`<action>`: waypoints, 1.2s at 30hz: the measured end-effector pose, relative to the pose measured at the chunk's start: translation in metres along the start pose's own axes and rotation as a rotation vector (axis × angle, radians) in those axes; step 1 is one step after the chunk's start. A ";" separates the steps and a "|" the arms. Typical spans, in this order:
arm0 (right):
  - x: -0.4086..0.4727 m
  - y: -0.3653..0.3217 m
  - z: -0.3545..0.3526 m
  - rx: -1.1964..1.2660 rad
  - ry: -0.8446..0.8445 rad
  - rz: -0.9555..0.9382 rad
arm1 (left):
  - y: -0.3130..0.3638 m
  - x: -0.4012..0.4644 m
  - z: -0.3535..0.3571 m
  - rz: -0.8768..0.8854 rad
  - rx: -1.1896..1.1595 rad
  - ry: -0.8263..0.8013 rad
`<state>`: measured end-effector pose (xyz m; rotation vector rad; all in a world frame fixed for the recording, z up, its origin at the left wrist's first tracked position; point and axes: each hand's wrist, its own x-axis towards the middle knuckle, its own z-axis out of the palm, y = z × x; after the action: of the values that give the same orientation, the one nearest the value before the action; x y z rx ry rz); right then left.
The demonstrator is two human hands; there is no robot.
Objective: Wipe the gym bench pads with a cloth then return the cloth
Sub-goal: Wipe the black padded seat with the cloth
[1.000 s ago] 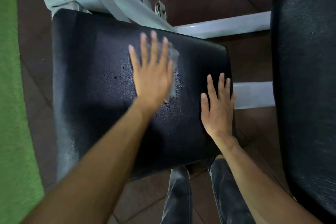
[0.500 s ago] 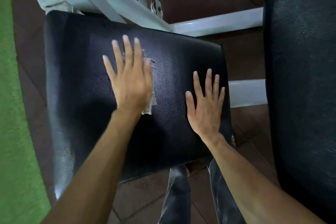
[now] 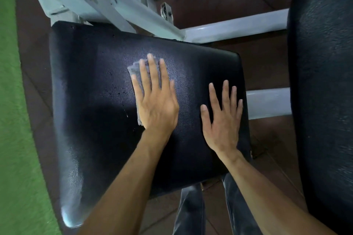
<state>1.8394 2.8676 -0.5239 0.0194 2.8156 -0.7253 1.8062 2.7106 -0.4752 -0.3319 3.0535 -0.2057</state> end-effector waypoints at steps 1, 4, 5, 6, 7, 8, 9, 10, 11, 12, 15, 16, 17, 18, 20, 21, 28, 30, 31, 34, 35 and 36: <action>0.000 -0.001 0.000 -0.007 -0.007 0.006 | -0.004 0.011 -0.003 0.043 -0.020 -0.002; 0.003 -0.009 -0.002 -0.009 -0.033 0.020 | -0.033 0.054 -0.011 0.071 -0.056 -0.031; 0.006 -0.014 -0.003 0.002 -0.046 0.011 | -0.048 0.067 -0.015 0.029 -0.057 -0.029; 0.010 -0.019 -0.003 0.011 -0.057 -0.006 | -0.064 0.075 -0.019 -0.023 -0.058 -0.017; 0.014 -0.022 -0.004 0.014 -0.062 -0.019 | -0.077 0.078 -0.023 -0.067 -0.061 -0.002; 0.016 -0.023 -0.006 0.009 -0.069 -0.029 | -0.087 0.075 -0.025 -0.098 -0.066 0.016; 0.016 -0.021 -0.007 0.003 -0.081 -0.041 | -0.093 0.067 -0.027 -0.124 -0.069 0.038; 0.016 -0.019 -0.007 0.000 -0.094 -0.057 | -0.098 0.054 -0.028 -0.152 -0.060 0.061; 0.014 -0.016 -0.008 -0.003 -0.101 -0.071 | -0.098 0.038 -0.028 -0.183 -0.050 0.079; 0.011 -0.013 -0.009 -0.006 -0.102 -0.075 | -0.092 0.020 -0.027 -0.208 -0.040 0.084; 0.007 -0.014 -0.009 -0.025 -0.102 -0.058 | -0.056 -0.040 -0.020 -0.189 -0.022 0.032; 0.007 -0.016 -0.008 -0.026 -0.103 -0.053 | -0.041 -0.052 -0.017 -0.129 -0.025 0.005; 0.007 -0.017 -0.008 -0.028 -0.104 -0.052 | -0.028 -0.055 -0.012 -0.053 -0.033 -0.014; 0.008 -0.018 -0.008 -0.035 -0.105 -0.053 | -0.019 -0.047 -0.010 0.027 -0.045 -0.024; 0.009 -0.018 -0.007 -0.043 -0.108 -0.051 | -0.015 -0.005 -0.009 0.159 -0.034 -0.045; 0.010 -0.019 -0.007 -0.035 -0.109 -0.047 | -0.022 0.022 -0.011 0.183 -0.020 -0.057; 0.011 -0.018 -0.008 0.017 -0.105 -0.051 | -0.115 0.089 -0.036 -0.098 -0.067 0.045; 0.011 -0.018 -0.010 0.035 -0.118 -0.054 | -0.115 0.063 -0.033 -0.167 -0.083 0.068; 0.011 -0.019 -0.011 0.039 -0.123 -0.055 | -0.115 0.048 -0.033 -0.202 -0.089 0.065; 0.010 -0.020 -0.012 0.035 -0.121 -0.048 | -0.104 -0.001 -0.030 -0.276 -0.068 0.087; 0.009 -0.020 -0.012 0.030 -0.117 -0.042 | -0.095 -0.016 -0.027 -0.284 -0.056 0.086; 0.010 -0.021 -0.011 0.029 -0.115 -0.037 | -0.083 -0.027 -0.023 -0.279 -0.041 0.083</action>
<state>1.8261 2.8542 -0.5068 -0.0680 2.7029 -0.7502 1.8479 2.6389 -0.4394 -0.7716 3.0845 -0.1742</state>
